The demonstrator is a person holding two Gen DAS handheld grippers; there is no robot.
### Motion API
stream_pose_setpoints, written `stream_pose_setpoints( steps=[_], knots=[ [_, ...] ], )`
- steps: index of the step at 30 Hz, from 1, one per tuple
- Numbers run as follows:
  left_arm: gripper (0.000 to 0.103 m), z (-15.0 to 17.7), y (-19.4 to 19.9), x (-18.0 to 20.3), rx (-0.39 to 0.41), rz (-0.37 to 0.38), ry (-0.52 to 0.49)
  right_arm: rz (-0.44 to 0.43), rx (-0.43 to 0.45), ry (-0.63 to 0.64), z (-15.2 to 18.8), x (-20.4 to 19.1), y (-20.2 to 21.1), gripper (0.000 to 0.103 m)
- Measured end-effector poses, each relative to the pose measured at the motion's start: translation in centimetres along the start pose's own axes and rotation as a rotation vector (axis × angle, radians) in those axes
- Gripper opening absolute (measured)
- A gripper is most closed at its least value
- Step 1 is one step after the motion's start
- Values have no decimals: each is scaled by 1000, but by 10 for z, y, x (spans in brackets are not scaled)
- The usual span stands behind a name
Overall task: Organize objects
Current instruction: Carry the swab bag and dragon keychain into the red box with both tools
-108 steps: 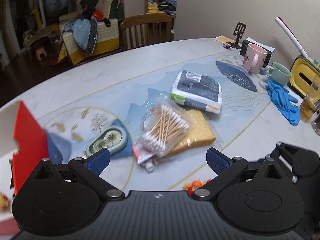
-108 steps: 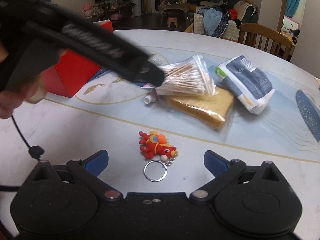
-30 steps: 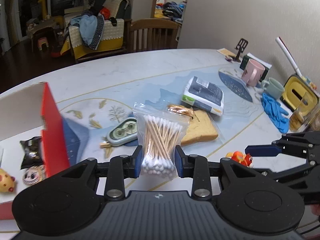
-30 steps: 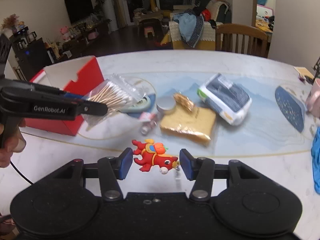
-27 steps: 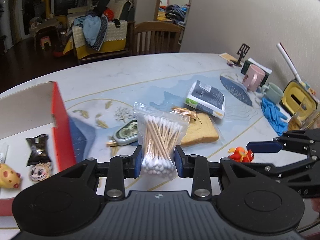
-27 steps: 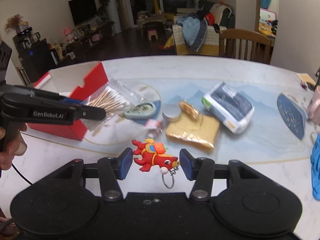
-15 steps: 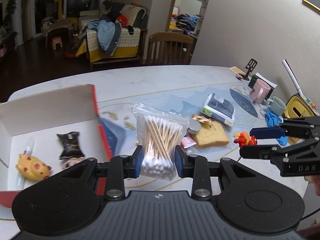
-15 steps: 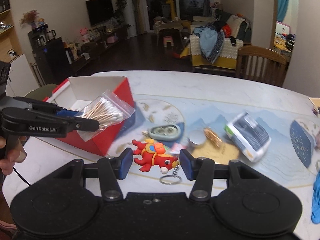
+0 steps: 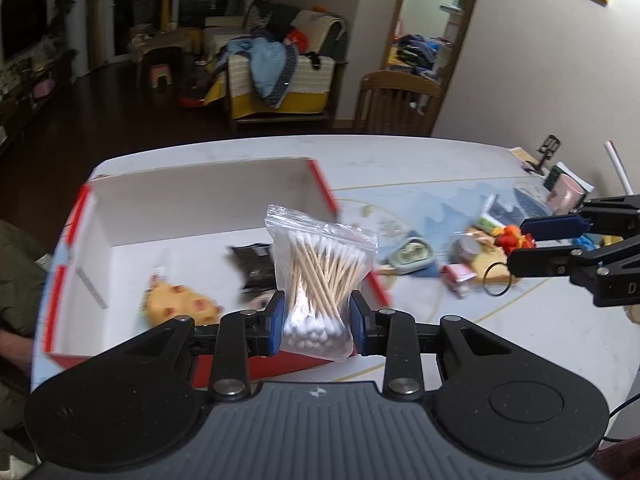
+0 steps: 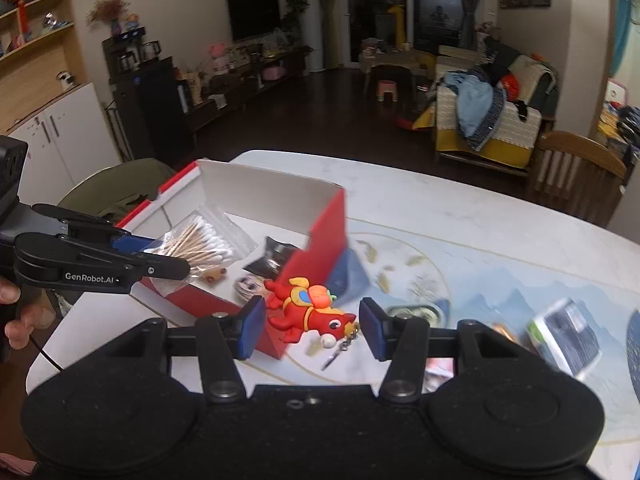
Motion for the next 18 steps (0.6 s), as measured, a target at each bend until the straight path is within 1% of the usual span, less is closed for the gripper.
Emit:
stream_pose_setpoints(
  steps=[5,10,18],
  knots=[
    [31,-1,5,-35,-3,-34,10,-16,4,33,-18,-23,-18,51],
    [31,-5,6,-62,-11,-52,-8,-27,9,72,-35,-45,-37,51],
    [31,-19,-11,-94,-26,-66,-52,-16,-7,123,-49,-69,-79,51]
  ],
)
Point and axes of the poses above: each gripper's, at about its wrist camera, not at the fingertips, and y roughly against the way its jaws point, x to its right, z to its underside, the point moved 7 cm from there along -y, roughly the way its jaws point, and after that the axes turned 6 degrees about x, right-handed, at the moved point
